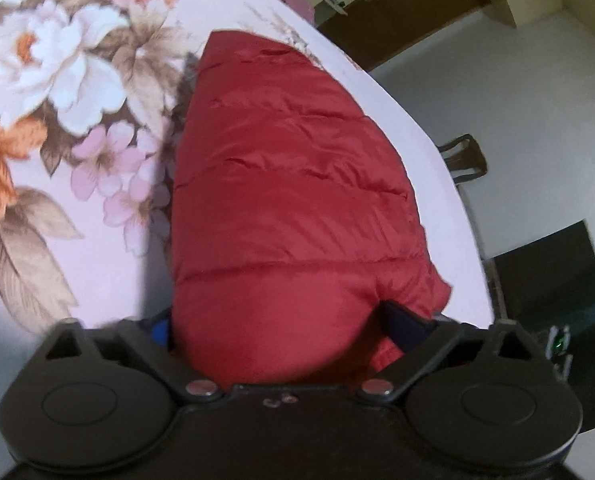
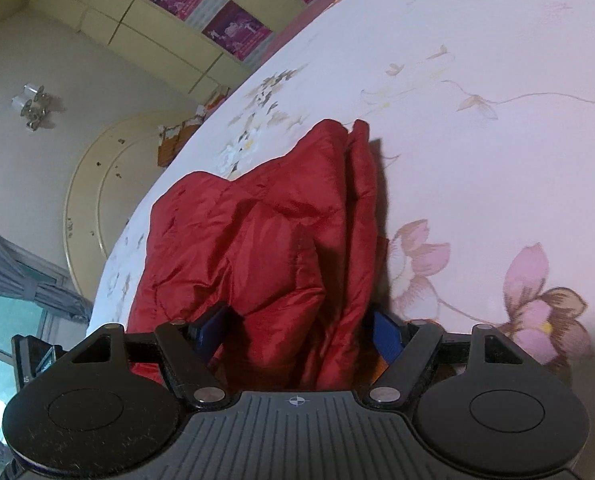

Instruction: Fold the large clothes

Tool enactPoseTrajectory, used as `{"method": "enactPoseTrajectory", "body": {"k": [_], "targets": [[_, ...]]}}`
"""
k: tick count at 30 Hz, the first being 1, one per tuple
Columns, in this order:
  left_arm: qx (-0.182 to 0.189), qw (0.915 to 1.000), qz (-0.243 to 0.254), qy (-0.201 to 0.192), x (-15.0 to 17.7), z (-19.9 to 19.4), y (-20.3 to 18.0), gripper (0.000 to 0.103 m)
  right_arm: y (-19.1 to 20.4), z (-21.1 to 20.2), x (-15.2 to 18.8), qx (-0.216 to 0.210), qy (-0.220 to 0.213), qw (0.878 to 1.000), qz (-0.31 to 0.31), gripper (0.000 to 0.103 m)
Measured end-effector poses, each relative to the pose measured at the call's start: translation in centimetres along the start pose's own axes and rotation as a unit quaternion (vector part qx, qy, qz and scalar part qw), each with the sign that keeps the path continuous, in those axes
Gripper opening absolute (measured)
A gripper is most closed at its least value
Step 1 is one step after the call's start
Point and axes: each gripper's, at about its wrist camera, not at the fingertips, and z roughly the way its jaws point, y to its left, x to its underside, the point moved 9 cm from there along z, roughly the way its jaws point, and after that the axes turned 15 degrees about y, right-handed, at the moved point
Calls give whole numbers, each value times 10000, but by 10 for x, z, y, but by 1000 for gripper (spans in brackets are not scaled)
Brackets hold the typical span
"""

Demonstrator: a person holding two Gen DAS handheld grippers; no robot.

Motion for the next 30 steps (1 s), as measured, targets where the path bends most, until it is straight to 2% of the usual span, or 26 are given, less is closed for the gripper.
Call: {"method": "enactPoseTrajectory", "body": {"k": [3, 7, 9, 11, 18, 22, 30], "targets": [[-259, 9994, 194, -116, 3, -5, -6, 76, 4, 5, 0, -85, -6, 10000, -10, 39], [-692, 9959, 527, -255, 9, -19, -21, 70, 23, -4, 3, -10, -181, 9995, -259, 26], [-974, 9918, 750, -361, 10, -28, -32, 70, 35, -6, 5, -69, -209, 9992, -342, 25], [-1105, 9883, 921, -506, 11, -42, -40, 69, 50, -6, 8, -88, -203, 9986, -488, 25], [-1042, 9858, 1037, -807, 9, -88, -34, 69, 103, 8, 11, -200, -303, 9960, -812, 25], [-1061, 9839, 1144, -877, 3, -107, -21, 69, 133, 23, 14, -126, -387, 9946, -960, 25], [-1014, 9842, 1121, -923, -12, -166, 39, 69, 200, 87, 22, 47, -355, 9934, -1089, 25]]}}
